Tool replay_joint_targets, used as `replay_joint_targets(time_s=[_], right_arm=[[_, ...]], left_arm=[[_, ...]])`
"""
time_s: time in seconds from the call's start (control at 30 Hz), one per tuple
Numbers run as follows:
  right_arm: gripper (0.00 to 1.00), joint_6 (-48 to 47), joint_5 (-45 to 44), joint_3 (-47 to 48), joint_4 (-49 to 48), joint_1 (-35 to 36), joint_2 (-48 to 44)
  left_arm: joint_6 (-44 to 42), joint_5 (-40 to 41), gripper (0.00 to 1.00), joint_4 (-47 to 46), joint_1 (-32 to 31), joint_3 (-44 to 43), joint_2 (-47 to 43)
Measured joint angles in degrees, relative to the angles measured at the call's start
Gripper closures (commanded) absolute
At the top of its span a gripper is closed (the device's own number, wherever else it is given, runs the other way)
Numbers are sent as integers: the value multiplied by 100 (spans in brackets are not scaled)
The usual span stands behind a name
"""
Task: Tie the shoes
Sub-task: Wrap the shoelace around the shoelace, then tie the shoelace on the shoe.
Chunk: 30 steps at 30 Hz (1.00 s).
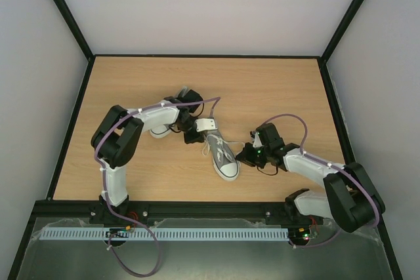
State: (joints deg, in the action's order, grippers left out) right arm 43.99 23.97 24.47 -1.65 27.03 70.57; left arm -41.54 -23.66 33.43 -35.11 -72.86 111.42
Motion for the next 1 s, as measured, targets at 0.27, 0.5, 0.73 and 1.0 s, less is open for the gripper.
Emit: replay_joint_targets(time_s=[0.27,0.5,0.73,1.0], right_arm=[[99,55,63,0,-136,0,111],[99,63,37,2,-127,0,85],[95,-223,-575,258,570,0,-146],[44,-1038,-1421,1491,2297,4,-98]], left_arm=[[59,-127,98,-72,0,-251,199],[66,-208,97,-90,0,-306,238],[11,-238,97,118,63,-413,232],[-299,-177,98,1353,450,-645,-953]])
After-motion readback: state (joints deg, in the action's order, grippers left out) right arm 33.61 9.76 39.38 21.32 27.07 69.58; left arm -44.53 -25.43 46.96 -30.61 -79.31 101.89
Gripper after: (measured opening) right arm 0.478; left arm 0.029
